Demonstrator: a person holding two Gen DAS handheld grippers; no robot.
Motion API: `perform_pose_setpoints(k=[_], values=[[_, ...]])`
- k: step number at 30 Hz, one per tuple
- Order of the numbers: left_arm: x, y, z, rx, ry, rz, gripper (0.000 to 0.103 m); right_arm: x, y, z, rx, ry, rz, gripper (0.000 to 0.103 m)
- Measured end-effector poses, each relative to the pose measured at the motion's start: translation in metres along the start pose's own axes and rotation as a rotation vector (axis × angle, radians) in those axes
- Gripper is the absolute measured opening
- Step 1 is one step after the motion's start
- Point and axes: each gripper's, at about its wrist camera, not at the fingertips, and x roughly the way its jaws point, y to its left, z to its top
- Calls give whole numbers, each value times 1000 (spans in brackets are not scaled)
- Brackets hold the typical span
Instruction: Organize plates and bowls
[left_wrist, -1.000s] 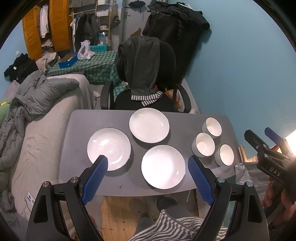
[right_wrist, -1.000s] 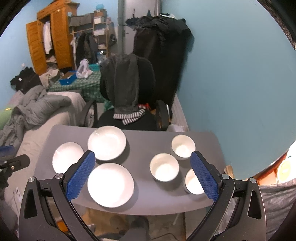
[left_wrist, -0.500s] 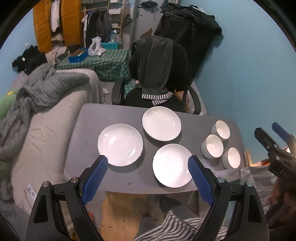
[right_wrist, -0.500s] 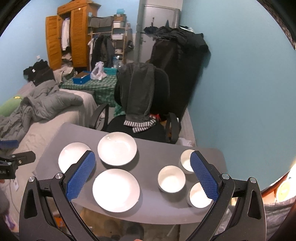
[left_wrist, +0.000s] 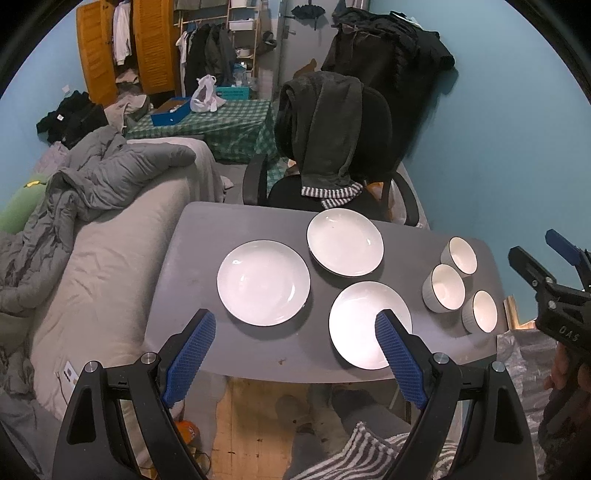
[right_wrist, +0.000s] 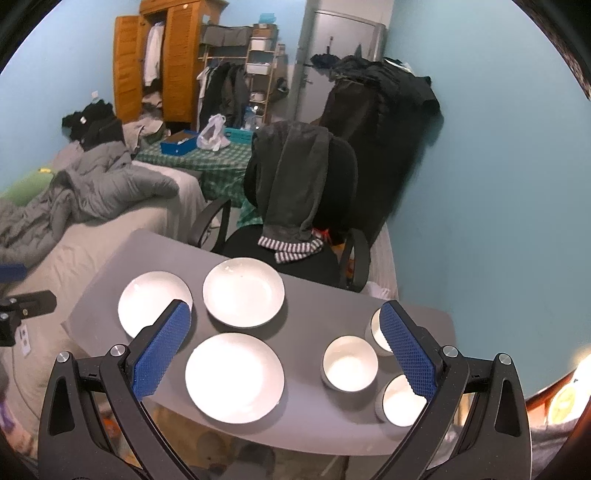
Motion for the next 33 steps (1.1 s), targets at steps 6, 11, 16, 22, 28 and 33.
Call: perform_pose_setpoints(k=[6, 11, 16, 22, 28, 33], values=[[9, 1, -2, 22, -15, 5, 89, 18, 9, -1, -3, 44, 20, 100], [27, 3, -4, 15, -9, -4, 89, 43, 4, -7, 39, 114, 53, 100], [43, 3, -7, 28, -29, 51, 89, 69, -3, -16, 57, 167, 35, 100], [65, 5, -13, 28, -12, 56, 89, 97, -8, -29, 50, 214, 41, 100], [97, 6, -18, 2, 71, 52, 89, 123, -8, -45, 27, 279, 74, 100], [121, -2, -21, 39, 117, 58, 90, 141, -2, -55, -37, 312, 92, 100]])
